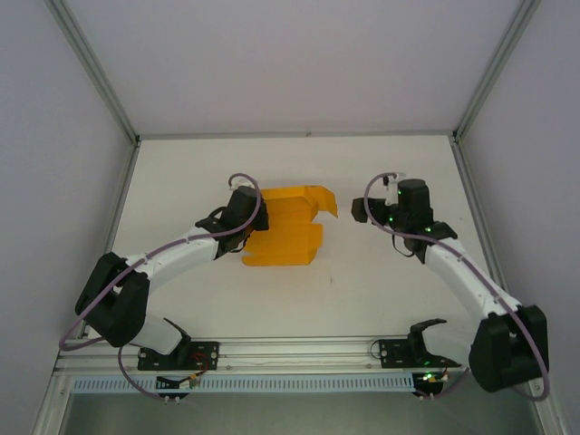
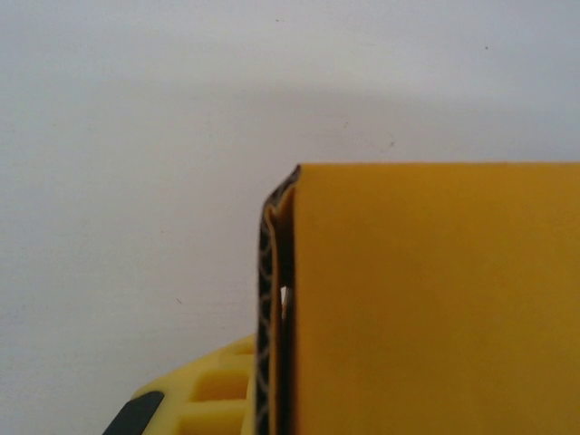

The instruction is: Assemble paper box

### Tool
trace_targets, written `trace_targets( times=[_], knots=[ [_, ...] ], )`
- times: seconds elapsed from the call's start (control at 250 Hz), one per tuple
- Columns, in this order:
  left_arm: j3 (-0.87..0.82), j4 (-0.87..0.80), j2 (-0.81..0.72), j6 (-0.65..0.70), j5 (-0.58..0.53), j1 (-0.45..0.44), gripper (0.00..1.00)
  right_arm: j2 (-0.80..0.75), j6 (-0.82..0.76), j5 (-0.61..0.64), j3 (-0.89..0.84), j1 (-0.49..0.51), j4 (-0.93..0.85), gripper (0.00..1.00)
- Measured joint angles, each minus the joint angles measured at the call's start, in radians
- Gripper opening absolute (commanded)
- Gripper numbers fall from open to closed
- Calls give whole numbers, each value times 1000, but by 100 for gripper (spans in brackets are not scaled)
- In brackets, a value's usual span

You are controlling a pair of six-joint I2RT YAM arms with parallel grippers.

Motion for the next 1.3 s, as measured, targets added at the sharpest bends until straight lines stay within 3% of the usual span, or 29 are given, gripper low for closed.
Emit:
trace_targets(
  times=[0.311,0.559,0.994,1.302],
  knots=[
    [0,-8,10,3,36,3,0,183,-183,-318,98,5,-13,72],
    [24,-10,58,4,54,4,0,207,-322,-497,122,43,-26,67],
    [34,-36,71,10,49,18,0,280,-336,-494,123,167,49,46],
    [34,-28,98,6,33,21,0,316,-243,-471,149,216,105,51]
  ],
)
